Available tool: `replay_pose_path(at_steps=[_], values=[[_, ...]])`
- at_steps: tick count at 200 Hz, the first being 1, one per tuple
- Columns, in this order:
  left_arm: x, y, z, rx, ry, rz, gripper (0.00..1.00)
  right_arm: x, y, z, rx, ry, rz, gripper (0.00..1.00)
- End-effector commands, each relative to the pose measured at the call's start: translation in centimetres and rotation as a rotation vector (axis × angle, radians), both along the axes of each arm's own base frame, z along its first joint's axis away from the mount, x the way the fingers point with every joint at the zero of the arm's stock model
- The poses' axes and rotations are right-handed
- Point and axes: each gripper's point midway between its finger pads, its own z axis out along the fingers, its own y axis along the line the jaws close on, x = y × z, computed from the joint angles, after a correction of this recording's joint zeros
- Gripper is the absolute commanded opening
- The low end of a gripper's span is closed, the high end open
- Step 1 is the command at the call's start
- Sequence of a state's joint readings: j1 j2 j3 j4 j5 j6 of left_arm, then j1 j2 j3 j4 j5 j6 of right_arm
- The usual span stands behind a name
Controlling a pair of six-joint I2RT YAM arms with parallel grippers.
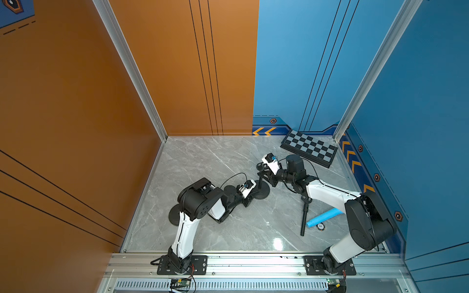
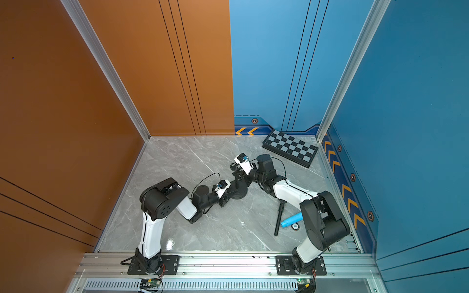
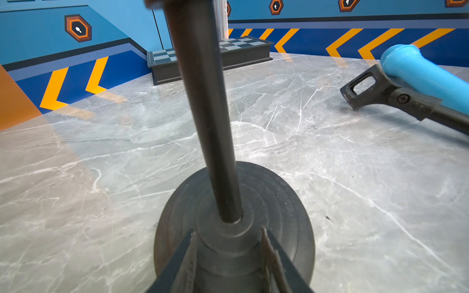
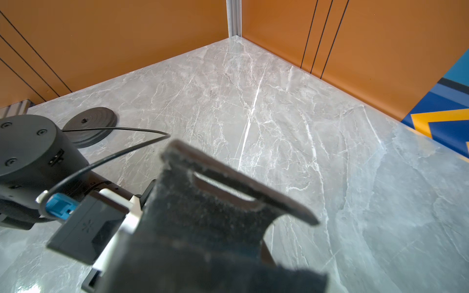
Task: Assemble a microphone stand
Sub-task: Screw the microphone stand pole into the microphone stand base.
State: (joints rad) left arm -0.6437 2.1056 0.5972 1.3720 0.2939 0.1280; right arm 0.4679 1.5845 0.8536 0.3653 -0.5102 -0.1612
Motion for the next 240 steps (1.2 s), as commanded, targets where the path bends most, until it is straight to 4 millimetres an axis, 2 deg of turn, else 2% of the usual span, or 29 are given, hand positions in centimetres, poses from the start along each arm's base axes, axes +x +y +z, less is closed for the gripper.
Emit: replay_pose_path(at_steps=[1,19,29,42,61,75,90,117,131,134,143,179,210,240], values=[[-0.9,0.3,-2.8,0.077,0.071,-0.006,0.43,0.8,-2.1,-2.4,-0.021,-0.032,-0.330,0.00],[-0.9,0.4,-2.9,0.079,0.073,-0.005,0.43,0.3,-4.3,-3.2,-0.048,-0.080,-0.636,0.00],[-0.9,0.3,-2.8,0.077,0.071,-0.008,0.43,-0.5,-4.1,-4.0,-0.061,-0.054,-0.736,0.00],[-1.0,0.3,-2.9,0.079,0.072,-0.008,0.43,-1.1,-3.4,-5.0,-0.071,-0.020,-0.765,0.00],[-0.9,0.4,-2.9,0.079,0.071,-0.005,0.43,-1.6,-1.2,-5.4,-0.088,-0.004,-0.700,0.02],[-1.0,0.3,-2.8,0.079,0.070,-0.007,0.43,-1.5,-0.5,-5.2,-0.080,0.013,-0.663,0.12],[-1.0,0.3,-2.8,0.079,0.069,-0.007,0.43,-1.5,0.1,-4.3,-0.065,0.012,-0.610,0.31],[-1.0,0.3,-2.8,0.079,0.071,-0.007,0.43,-2.1,1.8,-2.6,-0.033,0.053,-0.388,0.47],[-1.0,0.3,-2.9,0.080,0.071,-0.007,0.43,-3.2,2.6,-2.5,-0.017,0.097,-0.247,0.47],[-1.0,0.3,-2.9,0.079,0.071,-0.007,0.43,-2.7,1.9,-2.4,-0.011,0.102,-0.242,0.47],[-1.0,0.3,-2.9,0.079,0.071,-0.008,0.43,-2.9,1.7,-2.2,-0.007,0.107,-0.187,0.47],[-1.0,0.3,-2.9,0.080,0.072,-0.008,0.43,-4.8,1.3,-1.2,-0.043,0.088,0.063,0.51],[-1.0,0.4,-2.9,0.080,0.073,-0.007,0.43,-3.1,-0.1,-0.3,-0.030,0.051,0.065,0.54],[-1.0,0.3,-2.9,0.079,0.072,-0.007,0.43,-1.7,0.0,0.9,0.010,0.035,0.090,0.56]])
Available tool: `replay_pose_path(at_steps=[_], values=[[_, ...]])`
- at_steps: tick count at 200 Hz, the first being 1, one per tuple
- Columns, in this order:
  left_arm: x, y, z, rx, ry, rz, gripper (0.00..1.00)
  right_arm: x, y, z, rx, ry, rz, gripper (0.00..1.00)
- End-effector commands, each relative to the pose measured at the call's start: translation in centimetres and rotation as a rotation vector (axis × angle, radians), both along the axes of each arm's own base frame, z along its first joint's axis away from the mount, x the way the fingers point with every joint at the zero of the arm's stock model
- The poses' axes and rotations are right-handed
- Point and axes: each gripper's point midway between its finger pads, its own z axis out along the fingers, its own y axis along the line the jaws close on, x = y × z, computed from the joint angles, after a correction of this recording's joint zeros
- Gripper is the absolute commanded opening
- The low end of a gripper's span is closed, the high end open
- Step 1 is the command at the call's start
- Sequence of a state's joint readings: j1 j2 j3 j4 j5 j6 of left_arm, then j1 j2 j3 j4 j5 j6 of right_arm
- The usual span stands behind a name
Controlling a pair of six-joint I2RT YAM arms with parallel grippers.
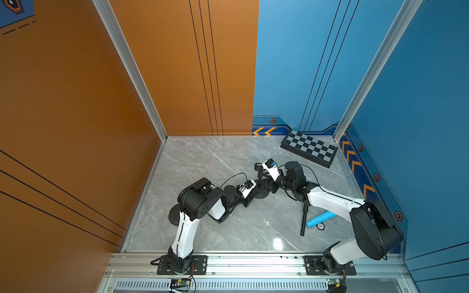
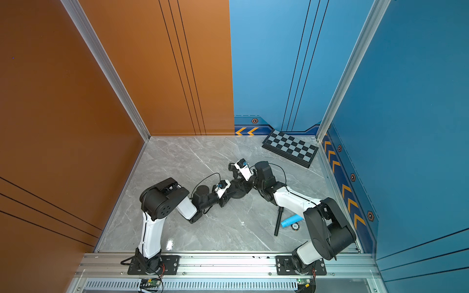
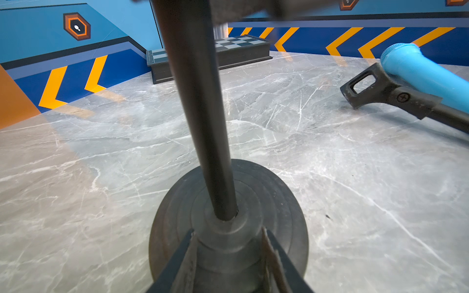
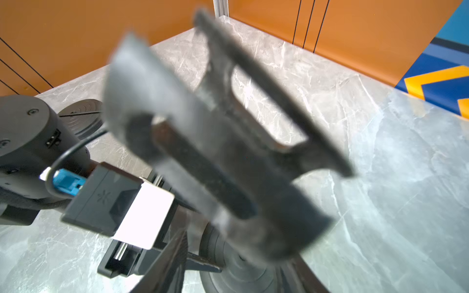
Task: Assemble a microphone stand
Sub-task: Screw the microphone stand pole into the microphone stand base.
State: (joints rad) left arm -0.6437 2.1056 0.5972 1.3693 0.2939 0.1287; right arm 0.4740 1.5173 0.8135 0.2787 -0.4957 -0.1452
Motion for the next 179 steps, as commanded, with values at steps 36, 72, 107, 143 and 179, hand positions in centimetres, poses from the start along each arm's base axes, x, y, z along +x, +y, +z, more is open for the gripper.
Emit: replay_pose_path(at_steps=[36,72,107,143,179], values=[[-1.0,0.4,-2.8,0.078,0.070,-0.006,0.43,1.7,0.9,1.9,0.042,-0.034,0.098,0.55],[-0.9,0.4,-2.8,0.078,0.068,-0.002,0.43,3.2,0.3,1.1,0.054,-0.041,0.038,0.42],[-0.9,0.4,-2.8,0.079,0.069,-0.002,0.43,2.8,0.1,-0.2,0.053,-0.027,-0.009,0.15],[-0.9,0.4,-2.8,0.080,0.069,0.003,0.43,1.8,-1.0,-2.7,-0.049,-0.092,-0.238,0.00],[-0.9,0.4,-2.9,0.083,0.067,0.007,0.43,1.1,-2.8,-4.6,-0.085,-0.116,-0.608,0.00]])
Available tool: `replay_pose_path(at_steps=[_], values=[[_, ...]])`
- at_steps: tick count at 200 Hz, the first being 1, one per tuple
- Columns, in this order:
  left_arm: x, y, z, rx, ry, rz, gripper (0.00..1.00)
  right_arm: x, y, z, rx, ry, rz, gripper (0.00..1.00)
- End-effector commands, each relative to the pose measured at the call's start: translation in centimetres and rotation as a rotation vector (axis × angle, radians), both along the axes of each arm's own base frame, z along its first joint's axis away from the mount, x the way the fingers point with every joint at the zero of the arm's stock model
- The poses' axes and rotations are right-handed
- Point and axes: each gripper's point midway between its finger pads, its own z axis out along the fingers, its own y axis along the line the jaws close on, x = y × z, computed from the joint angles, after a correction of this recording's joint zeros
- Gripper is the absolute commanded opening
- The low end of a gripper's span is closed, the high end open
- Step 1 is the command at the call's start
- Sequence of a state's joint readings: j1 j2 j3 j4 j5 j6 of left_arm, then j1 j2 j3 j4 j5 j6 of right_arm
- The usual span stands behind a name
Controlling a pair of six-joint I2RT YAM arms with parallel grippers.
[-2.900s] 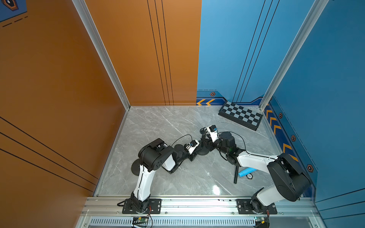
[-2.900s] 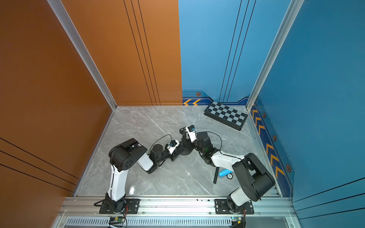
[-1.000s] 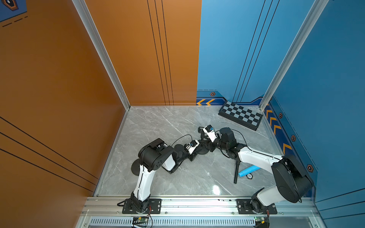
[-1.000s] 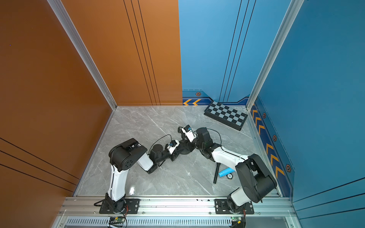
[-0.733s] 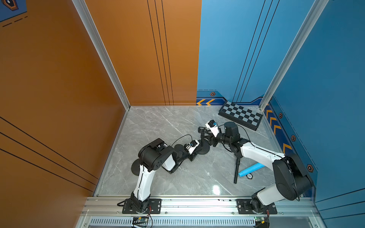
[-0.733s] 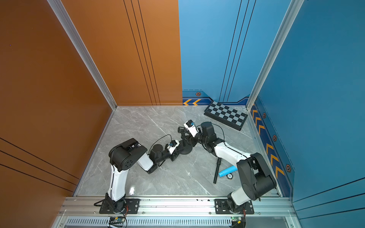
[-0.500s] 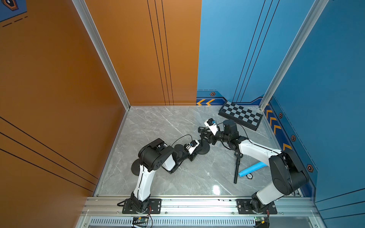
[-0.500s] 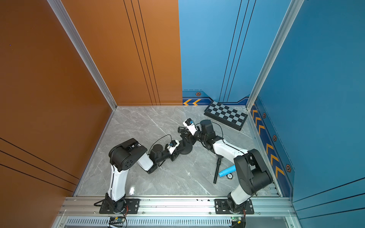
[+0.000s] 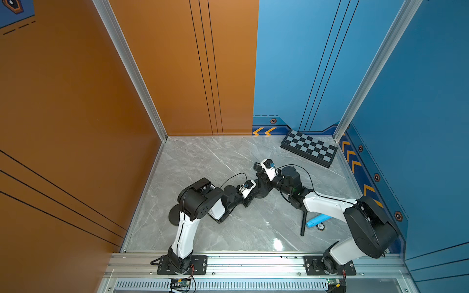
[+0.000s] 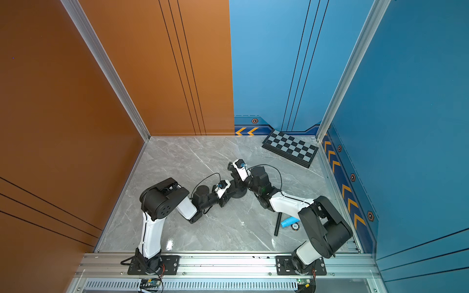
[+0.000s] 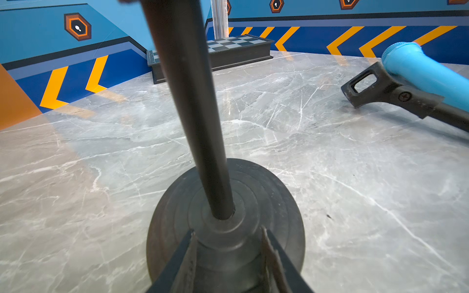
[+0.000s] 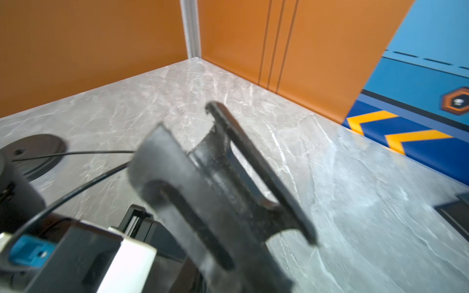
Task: Assemble a microphone stand
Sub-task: Screw the microphone stand pole into the microphone stand base.
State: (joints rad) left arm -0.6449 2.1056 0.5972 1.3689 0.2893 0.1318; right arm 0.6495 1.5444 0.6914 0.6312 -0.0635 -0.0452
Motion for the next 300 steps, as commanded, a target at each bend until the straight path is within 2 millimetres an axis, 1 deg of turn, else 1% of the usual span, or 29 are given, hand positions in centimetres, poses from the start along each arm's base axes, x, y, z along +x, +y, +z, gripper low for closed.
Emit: replay_pose_path(at_steps=[1,20,25,33,48,51,69,86,87,90,103,111,124,148,163,186,207,235,241,260,271,279,291,300], values=[[-0.9,0.4,-2.9,0.080,0.070,0.004,0.43,0.1,-4.1,-5.2,-0.065,0.089,-0.354,0.00],[-0.8,0.4,-2.8,0.080,0.069,0.011,0.43,-0.2,-3.0,-6.9,-0.062,0.109,-0.301,0.00],[-0.8,0.4,-2.8,0.079,0.069,0.011,0.43,-0.3,-2.7,-6.9,-0.055,0.109,-0.285,0.01],[-0.8,0.4,-2.8,0.081,0.068,0.010,0.43,-0.5,-2.0,-6.9,-0.054,0.111,-0.244,0.04],[-0.8,0.4,-2.9,0.081,0.070,0.013,0.43,-1.0,-0.7,-6.2,-0.061,0.102,-0.154,0.09],[-0.8,0.4,-2.9,0.082,0.069,0.013,0.43,-1.1,-0.5,-6.1,-0.064,0.100,-0.136,0.11],[-0.8,0.4,-2.8,0.081,0.069,0.013,0.43,-1.7,0.2,-4.7,-0.070,0.068,-0.053,0.29],[-0.8,0.4,-2.8,0.080,0.067,0.013,0.43,-2.5,0.7,-3.4,-0.061,0.053,0.030,0.41],[-0.8,0.4,-2.8,0.080,0.068,0.013,0.43,-2.1,0.2,-3.3,-0.061,0.054,0.021,0.42],[-0.8,0.5,-2.8,0.081,0.069,0.015,0.43,-2.0,0.0,-3.2,-0.059,0.059,0.035,0.43],[-0.8,0.4,-2.8,0.079,0.069,0.013,0.43,-2.3,-0.3,-2.3,-0.059,0.059,0.087,0.48],[-0.8,0.4,-2.8,0.079,0.069,0.014,0.43,-2.6,-0.4,-1.7,-0.060,0.055,0.127,0.49],[-0.8,0.5,-2.8,0.079,0.069,0.014,0.43,-2.5,-1.2,-0.7,-0.056,0.045,0.142,0.53],[-0.8,0.5,-2.9,0.080,0.071,0.013,0.43,-2.0,-2.4,0.7,-0.031,0.044,0.181,0.55],[-0.8,0.5,-2.9,0.080,0.071,0.013,0.43,-1.8,-2.5,1.3,-0.022,0.042,0.221,0.58],[-0.8,0.5,-2.8,0.080,0.070,0.014,0.44,-1.8,-1.5,1.5,-0.003,0.071,0.311,0.60],[-0.8,0.5,-2.8,0.080,0.070,0.015,0.44,-1.6,-0.7,1.6,0.007,0.075,0.356,0.60],[-0.8,0.5,-2.9,0.080,0.071,0.013,0.44,0.2,-0.8,1.4,-0.004,0.067,0.305,0.57],[-0.8,0.4,-2.8,0.080,0.071,0.013,0.44,0.7,-1.0,1.2,-0.015,0.070,0.279,0.54],[-0.8,0.5,-2.9,0.080,0.071,0.014,0.44,1.7,-1.6,0.2,-0.045,0.080,0.244,0.38],[-0.8,0.5,-2.9,0.081,0.070,0.014,0.44,2.1,-1.9,0.0,-0.037,0.078,0.227,0.32],[-0.8,0.5,-2.8,0.080,0.071,0.014,0.44,2.1,-1.9,-0.1,-0.027,0.078,0.222,0.27],[-0.8,0.5,-2.9,0.080,0.071,0.015,0.44,2.2,-2.0,-0.2,-0.022,0.082,0.210,0.16],[-0.8,0.4,-2.8,0.080,0.070,0.014,0.44,2.2,-2.1,-0.2,-0.014,0.077,0.194,0.13]])
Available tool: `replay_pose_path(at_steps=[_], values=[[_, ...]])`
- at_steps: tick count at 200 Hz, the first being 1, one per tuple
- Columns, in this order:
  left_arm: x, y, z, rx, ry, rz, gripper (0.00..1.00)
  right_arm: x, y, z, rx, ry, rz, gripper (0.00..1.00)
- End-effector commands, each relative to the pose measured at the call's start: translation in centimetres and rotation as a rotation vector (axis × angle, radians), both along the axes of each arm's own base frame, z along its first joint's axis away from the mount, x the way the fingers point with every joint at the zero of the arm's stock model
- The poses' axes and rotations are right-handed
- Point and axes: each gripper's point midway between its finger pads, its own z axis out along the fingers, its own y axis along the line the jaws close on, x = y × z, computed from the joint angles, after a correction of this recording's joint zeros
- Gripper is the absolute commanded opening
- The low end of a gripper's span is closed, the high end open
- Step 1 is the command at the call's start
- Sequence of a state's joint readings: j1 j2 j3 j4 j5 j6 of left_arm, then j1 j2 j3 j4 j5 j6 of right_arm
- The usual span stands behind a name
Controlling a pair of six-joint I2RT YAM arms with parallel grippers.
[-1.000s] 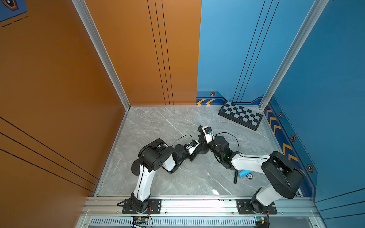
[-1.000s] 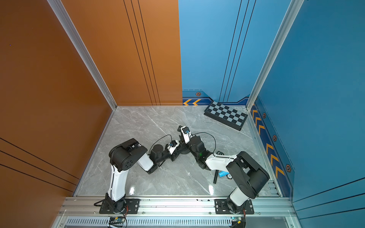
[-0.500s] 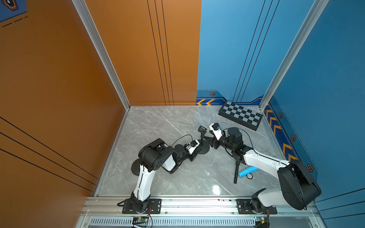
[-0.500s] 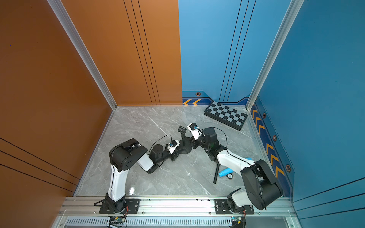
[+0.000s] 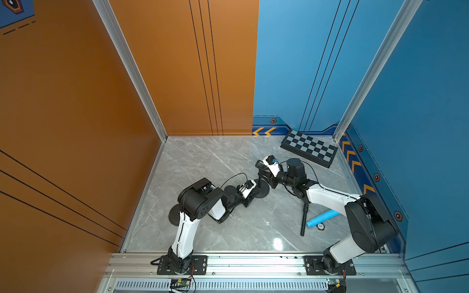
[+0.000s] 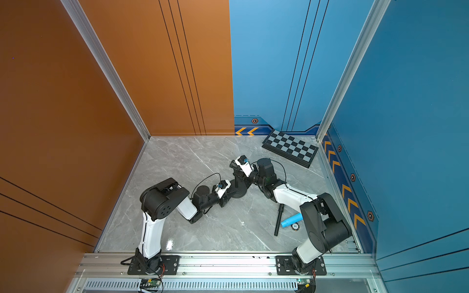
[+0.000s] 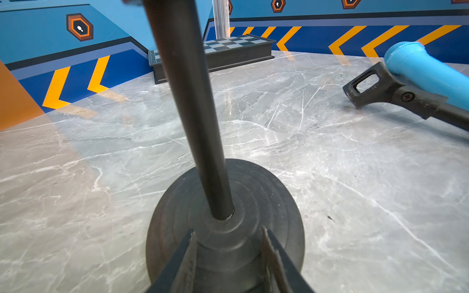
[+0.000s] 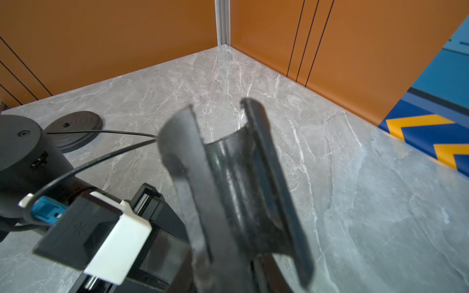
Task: Assemble a microphone stand
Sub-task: Screw the microphone stand pole into the microphone stand base.
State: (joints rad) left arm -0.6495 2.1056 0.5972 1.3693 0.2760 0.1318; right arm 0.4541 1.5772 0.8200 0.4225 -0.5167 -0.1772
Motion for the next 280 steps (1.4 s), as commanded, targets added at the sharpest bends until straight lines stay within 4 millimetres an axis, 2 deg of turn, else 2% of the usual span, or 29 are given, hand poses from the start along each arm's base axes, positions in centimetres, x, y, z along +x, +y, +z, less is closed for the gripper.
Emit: replay_pose_path(at_steps=[1,13,26,39,59,87,116,156,187,204,208,227,255,280], values=[[-0.8,0.4,-2.8,0.077,0.073,0.005,0.44,1.2,-1.1,-0.4,-0.008,-0.009,-0.083,0.13],[-0.9,0.5,-2.8,0.077,0.073,0.004,0.44,1.4,-1.7,-0.3,-0.003,-0.027,-0.147,0.04],[-0.8,0.5,-2.8,0.077,0.072,0.006,0.44,1.8,-3.2,-0.5,-0.011,-0.044,-0.296,0.00],[-0.8,0.4,-2.8,0.077,0.072,0.005,0.44,1.6,-4.9,-1.3,-0.032,-0.058,-0.483,0.00],[-0.9,0.4,-2.8,0.076,0.072,0.004,0.44,-0.1,-6.4,-2.4,-0.056,-0.099,-0.713,0.00],[-0.9,0.3,-2.8,0.076,0.071,-0.001,0.43,0.0,-6.6,-3.1,-0.051,-0.073,-0.762,0.00],[-0.8,0.3,-2.7,0.076,0.070,0.002,0.44,0.3,-6.4,-2.9,-0.035,-0.062,-0.770,0.00],[-1.6,0.6,-1.8,0.062,0.071,-0.021,0.45,-0.3,-3.8,-2.2,0.003,-0.020,-0.630,0.00],[-3.3,0.5,0.7,0.028,0.038,-0.079,0.62,-1.1,-1.0,-0.4,0.047,-0.002,-0.475,0.00],[-3.5,0.7,2.4,0.006,0.008,-0.087,0.68,-1.3,0.4,0.2,0.056,0.003,-0.404,0.00],[-3.6,0.8,2.7,0.002,0.003,-0.090,0.69,-2.2,1.7,0.3,0.057,0.004,-0.357,0.00],[-3.3,1.0,3.8,-0.024,-0.006,-0.101,0.75,-2.9,3.5,0.8,0.067,0.001,-0.272,0.00],[-2.5,1.3,3.1,-0.064,0.071,-0.113,0.81,-4.3,5.8,0.9,0.039,-0.005,-0.155,0.00],[-2.0,1.7,1.7,-0.057,0.115,-0.076,0.82,-5.2,6.7,0.2,-0.003,-0.008,-0.093,0.01]])
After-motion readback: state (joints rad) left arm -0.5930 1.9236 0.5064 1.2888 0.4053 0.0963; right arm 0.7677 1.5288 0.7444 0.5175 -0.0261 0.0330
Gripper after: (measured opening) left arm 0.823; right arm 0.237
